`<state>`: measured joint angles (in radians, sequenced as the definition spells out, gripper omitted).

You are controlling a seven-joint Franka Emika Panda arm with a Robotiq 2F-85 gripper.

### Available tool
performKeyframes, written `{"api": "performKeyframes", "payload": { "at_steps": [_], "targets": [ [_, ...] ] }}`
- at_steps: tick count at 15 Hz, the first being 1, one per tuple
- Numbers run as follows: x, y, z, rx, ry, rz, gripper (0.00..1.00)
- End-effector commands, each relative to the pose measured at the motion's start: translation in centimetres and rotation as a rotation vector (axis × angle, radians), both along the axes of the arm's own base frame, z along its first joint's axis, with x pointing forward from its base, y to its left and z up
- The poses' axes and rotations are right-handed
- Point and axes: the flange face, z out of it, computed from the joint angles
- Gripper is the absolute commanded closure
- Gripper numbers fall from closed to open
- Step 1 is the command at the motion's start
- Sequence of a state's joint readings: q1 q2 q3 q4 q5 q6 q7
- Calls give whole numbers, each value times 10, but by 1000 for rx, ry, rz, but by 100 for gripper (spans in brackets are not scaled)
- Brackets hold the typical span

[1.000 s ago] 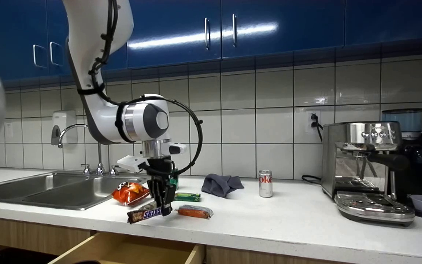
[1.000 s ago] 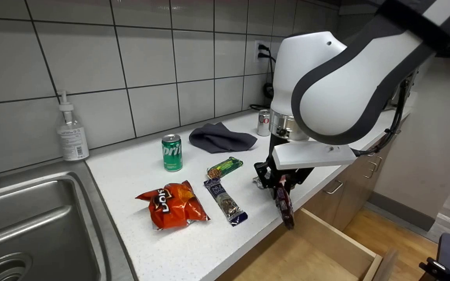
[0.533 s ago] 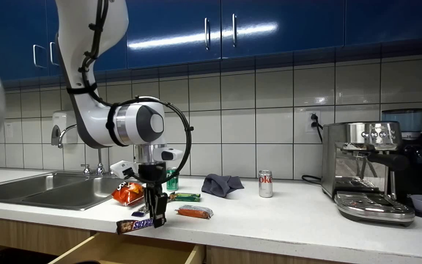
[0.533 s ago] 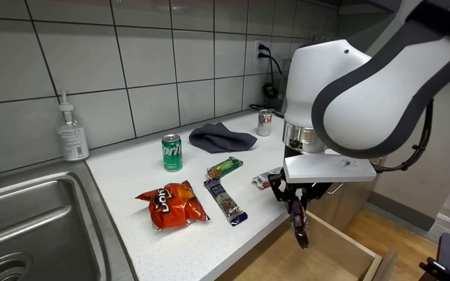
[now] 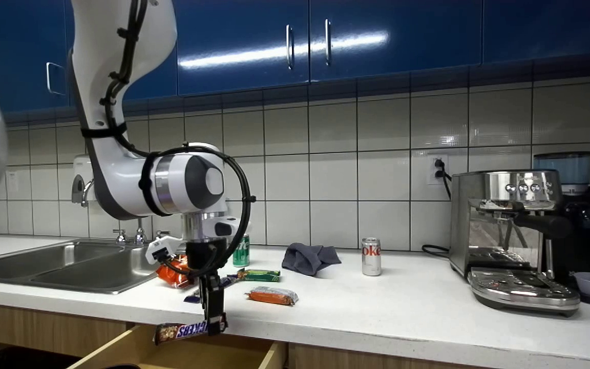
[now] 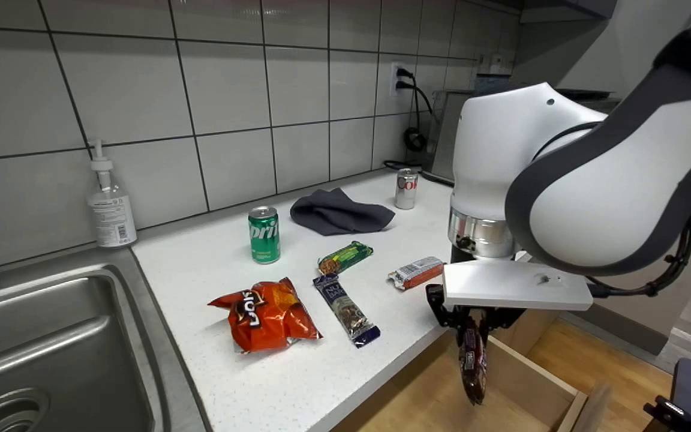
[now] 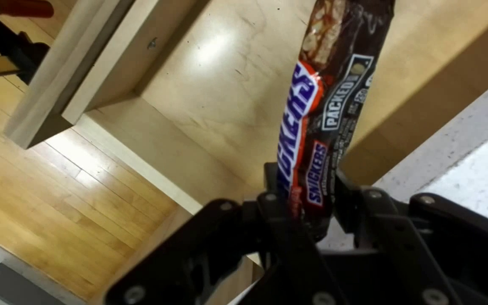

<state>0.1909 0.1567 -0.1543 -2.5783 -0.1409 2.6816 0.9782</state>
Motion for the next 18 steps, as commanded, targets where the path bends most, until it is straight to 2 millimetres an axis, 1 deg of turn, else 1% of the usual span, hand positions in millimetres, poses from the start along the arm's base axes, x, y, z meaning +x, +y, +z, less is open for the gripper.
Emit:
{"api": "performKeyframes", "payload": {
  "at_steps": [1, 3, 7, 8, 9, 10, 11, 12, 13, 15, 18],
  "targets": [
    [-10, -1, -5, -17, -15, -67, 92],
    [-12, -1, -13, -24, -7, -93, 92],
    [-16, 1, -21, -26, 12, -117, 92],
    [-16, 1, -21, -28, 17, -118, 44],
    [-17, 2, -20, -28, 15, -116, 42],
    [-16, 2, -17, -25, 11, -114, 36],
    [-16, 2, -13, -22, 1, -112, 27],
    [-15, 3, -9, -21, -10, -108, 21],
    [-14, 4, -5, -16, -21, -106, 12],
    [-11, 6, 7, -8, -53, -96, 0],
    [-7, 9, 23, 7, -87, -84, 0]
  ]
}}
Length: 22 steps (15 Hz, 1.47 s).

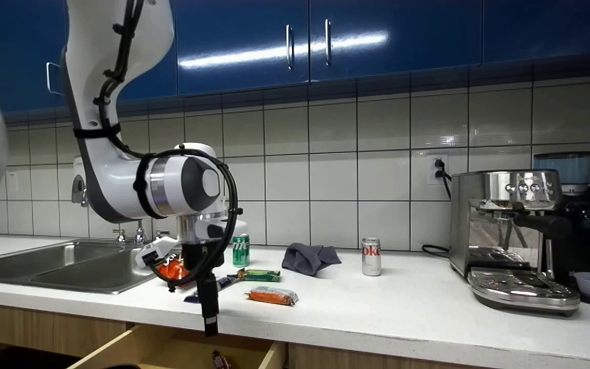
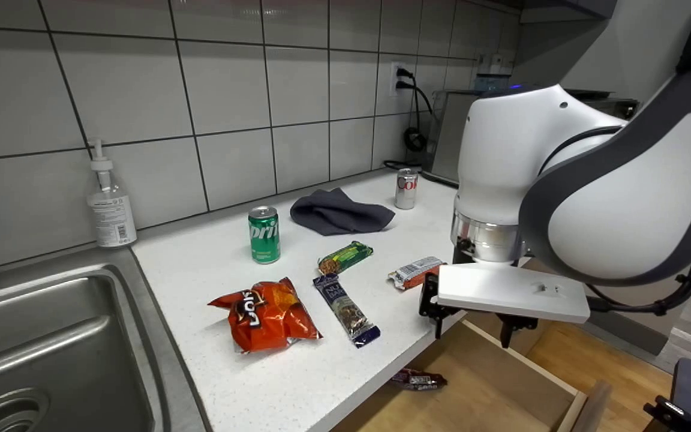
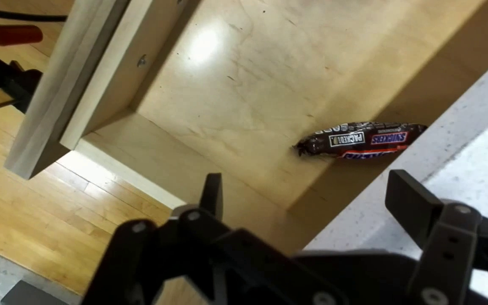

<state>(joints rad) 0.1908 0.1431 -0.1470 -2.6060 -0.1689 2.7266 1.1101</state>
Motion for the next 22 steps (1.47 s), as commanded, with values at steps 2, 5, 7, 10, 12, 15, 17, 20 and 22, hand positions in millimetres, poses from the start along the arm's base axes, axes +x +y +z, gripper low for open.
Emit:
{"api": "performKeyframes", "payload": {
  "at_steps": [2, 5, 7, 10, 12, 15, 17, 20, 22],
  "targets": [
    [2, 7, 32, 17, -59, 30, 0],
    [8, 13, 41, 20, -75, 63, 0],
    [12, 16, 44, 21, -81, 82, 0],
    [23, 13, 49, 13, -94, 70, 0],
    [34, 7, 53, 8, -105, 28, 0],
    [49, -6, 60, 15, -133, -26, 0],
    [60, -14, 62, 18, -140, -62, 0],
    [76, -23, 62, 33, -149, -111, 0],
    [86, -26, 59, 39, -152, -137, 0]
  ]
}}
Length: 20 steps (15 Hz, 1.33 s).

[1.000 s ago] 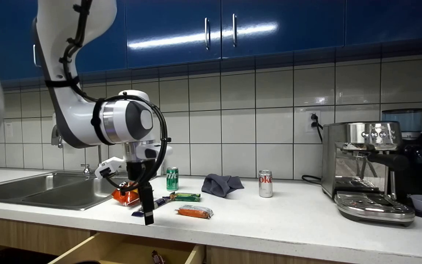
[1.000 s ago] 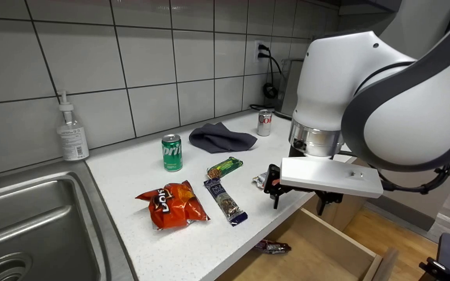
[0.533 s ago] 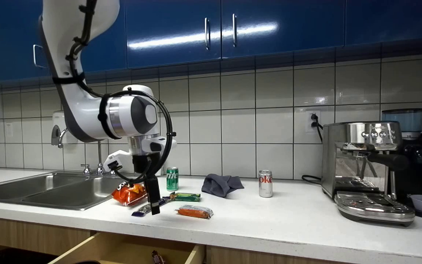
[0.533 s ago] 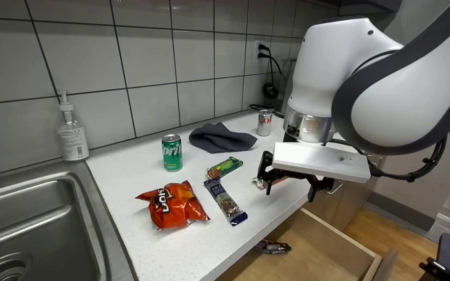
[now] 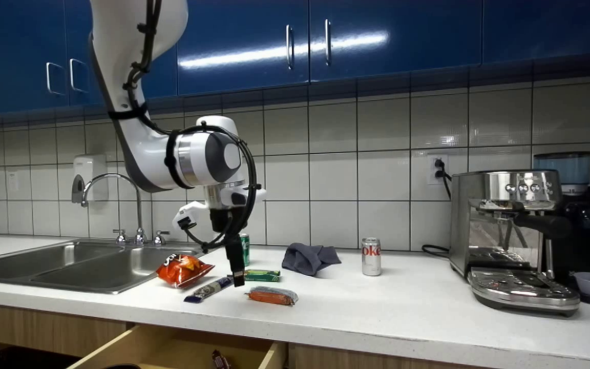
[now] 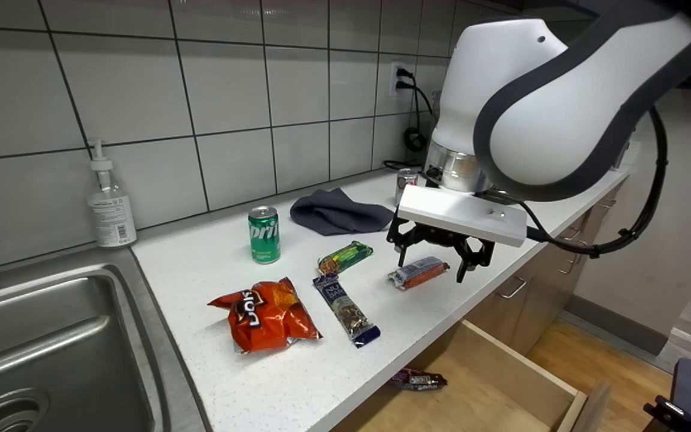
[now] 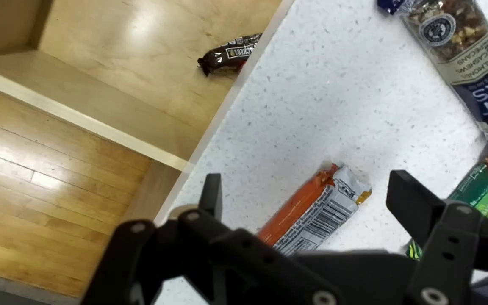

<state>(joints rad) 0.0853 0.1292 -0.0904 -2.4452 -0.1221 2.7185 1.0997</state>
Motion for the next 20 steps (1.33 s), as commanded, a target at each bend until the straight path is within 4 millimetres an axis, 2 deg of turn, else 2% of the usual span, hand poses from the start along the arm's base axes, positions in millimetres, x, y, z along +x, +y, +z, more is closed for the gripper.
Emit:
{"api": "performKeyframes", "payload": {
  "at_steps": [1, 9, 20],
  "targets": [
    [25, -6, -3, 17, 13, -69, 0],
    [56, -25, -27, 38, 45, -186, 0],
    [79, -48, -47, 71, 85, -338, 0]
  ]
}}
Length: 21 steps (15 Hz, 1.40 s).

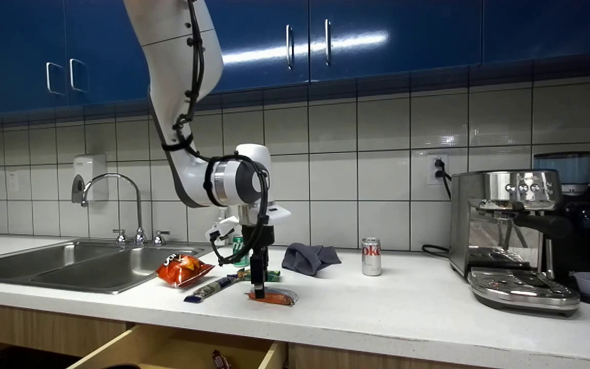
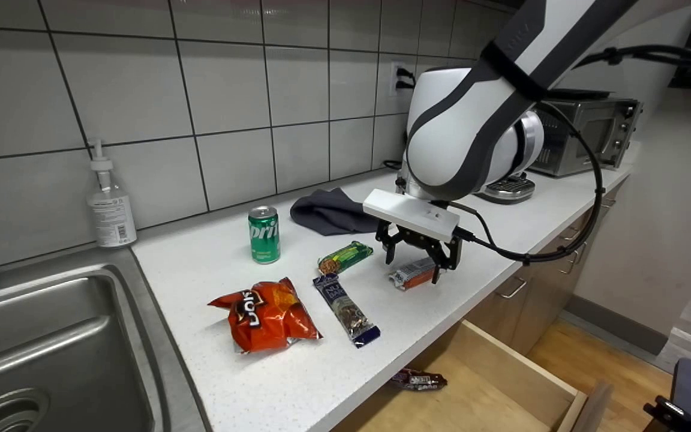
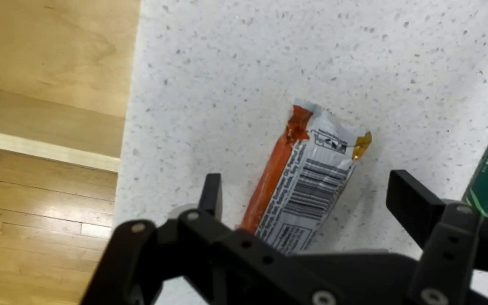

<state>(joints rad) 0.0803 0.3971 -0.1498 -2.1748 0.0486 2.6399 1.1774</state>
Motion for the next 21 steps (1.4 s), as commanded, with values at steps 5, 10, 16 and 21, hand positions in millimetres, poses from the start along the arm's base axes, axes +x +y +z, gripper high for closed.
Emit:
{"api": "performKeyframes", "payload": {
  "at_steps": [5, 10, 16, 21],
  "targets": [
    [15, -14, -4, 35, 40, -121, 0],
    [14, -19, -4, 52, 53, -152, 31],
    [13, -22, -5, 64, 60, -167, 78],
    [10, -19, -1, 80, 62, -151, 81]
  ]
}}
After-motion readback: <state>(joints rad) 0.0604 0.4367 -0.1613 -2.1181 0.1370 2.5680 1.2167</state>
